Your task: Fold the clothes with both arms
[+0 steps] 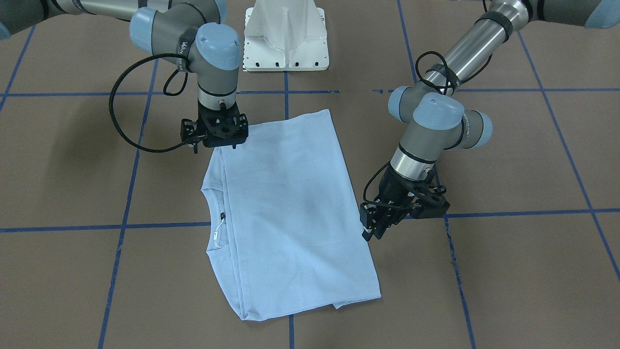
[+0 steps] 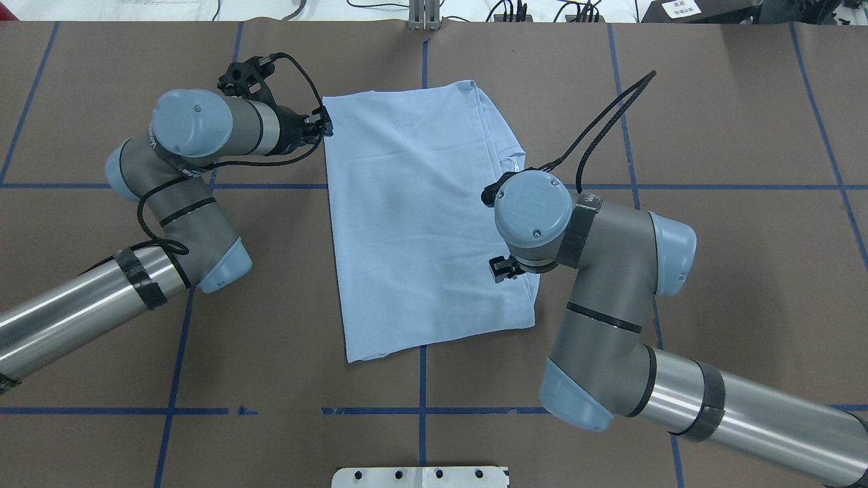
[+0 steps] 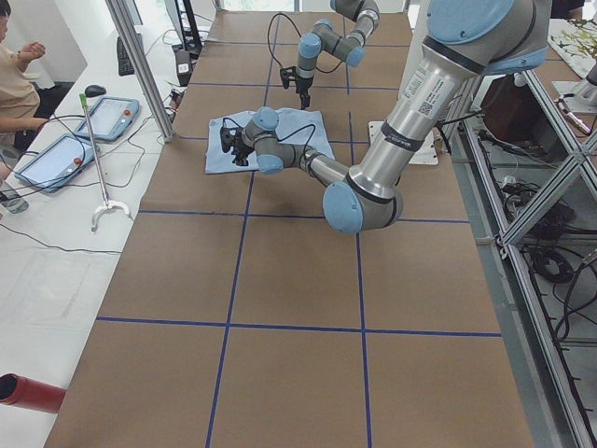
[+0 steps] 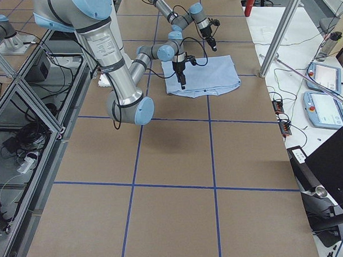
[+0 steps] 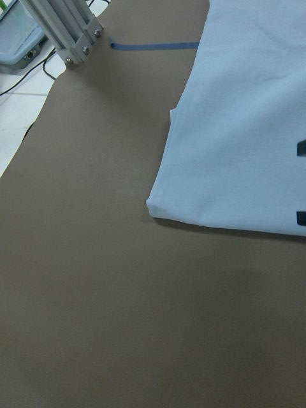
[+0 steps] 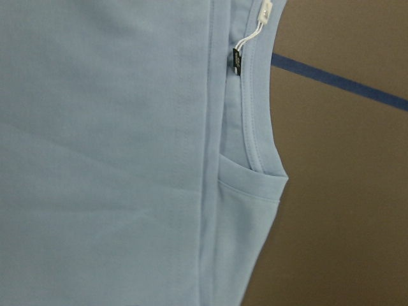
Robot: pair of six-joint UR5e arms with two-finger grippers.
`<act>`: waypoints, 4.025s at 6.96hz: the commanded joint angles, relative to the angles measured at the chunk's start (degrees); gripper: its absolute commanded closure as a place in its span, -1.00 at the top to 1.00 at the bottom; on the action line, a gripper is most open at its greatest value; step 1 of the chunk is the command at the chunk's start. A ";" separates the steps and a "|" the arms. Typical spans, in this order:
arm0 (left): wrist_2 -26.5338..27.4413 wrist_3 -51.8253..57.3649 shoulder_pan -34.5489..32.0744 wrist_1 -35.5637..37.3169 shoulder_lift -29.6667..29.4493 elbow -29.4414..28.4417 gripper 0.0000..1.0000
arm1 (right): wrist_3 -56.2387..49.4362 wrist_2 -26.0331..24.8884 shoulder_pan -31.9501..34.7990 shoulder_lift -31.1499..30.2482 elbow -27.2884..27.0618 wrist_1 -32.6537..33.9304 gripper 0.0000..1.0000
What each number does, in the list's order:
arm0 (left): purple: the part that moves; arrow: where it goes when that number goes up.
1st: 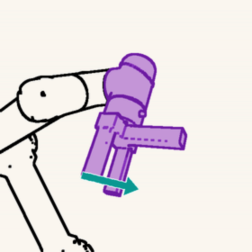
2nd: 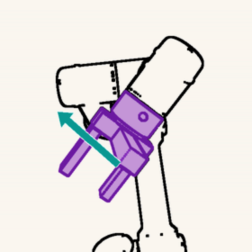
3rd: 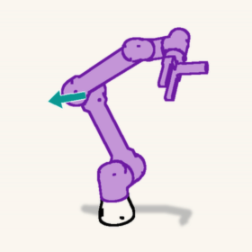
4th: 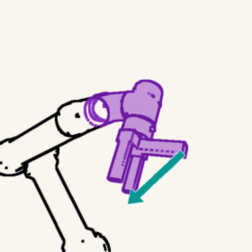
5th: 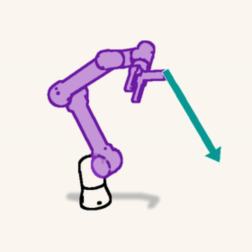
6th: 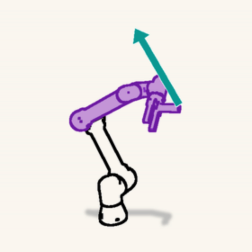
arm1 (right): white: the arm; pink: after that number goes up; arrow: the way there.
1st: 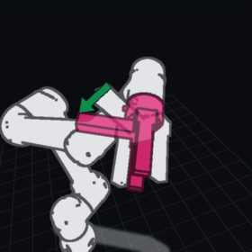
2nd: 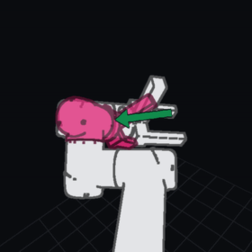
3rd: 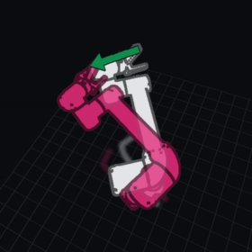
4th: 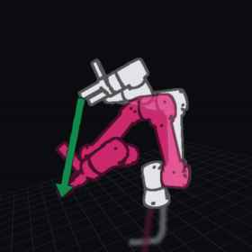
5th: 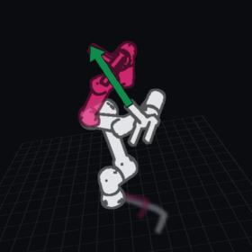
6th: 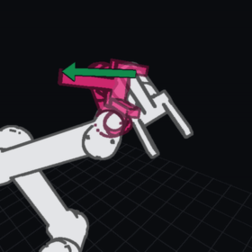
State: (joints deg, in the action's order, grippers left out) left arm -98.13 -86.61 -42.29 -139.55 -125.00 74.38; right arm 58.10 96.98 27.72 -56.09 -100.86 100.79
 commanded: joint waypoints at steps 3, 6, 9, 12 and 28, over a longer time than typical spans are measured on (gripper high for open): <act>-0.05 0.04 0.02 0.42 0.64 1.65 -0.20 | 46.52 -2.49 -2.23 -7.20 -0.13 -22.12 0.85; 0.13 -0.23 0.80 0.51 0.64 1.56 -0.20 | 51.06 -2.76 -3.81 -10.44 -0.12 -22.48 0.78; 0.13 -0.23 0.90 0.33 0.64 1.56 -0.20 | 52.56 -3.03 -4.52 -10.27 -0.12 -22.48 -0.35; 0.13 -0.23 0.90 0.33 0.64 1.56 -0.20 | 52.38 -2.85 -4.78 -10.18 -1.00 -22.30 -1.00; 6.11 -32.13 31.83 25.38 17.25 34.35 -0.08 | 56.42 -4.00 -10.67 -16.42 -15.59 -17.03 -1.00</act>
State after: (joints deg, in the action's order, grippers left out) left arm -92.04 -118.27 -11.23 -114.22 -108.27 109.14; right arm 114.52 92.99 17.05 -72.52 -116.46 83.76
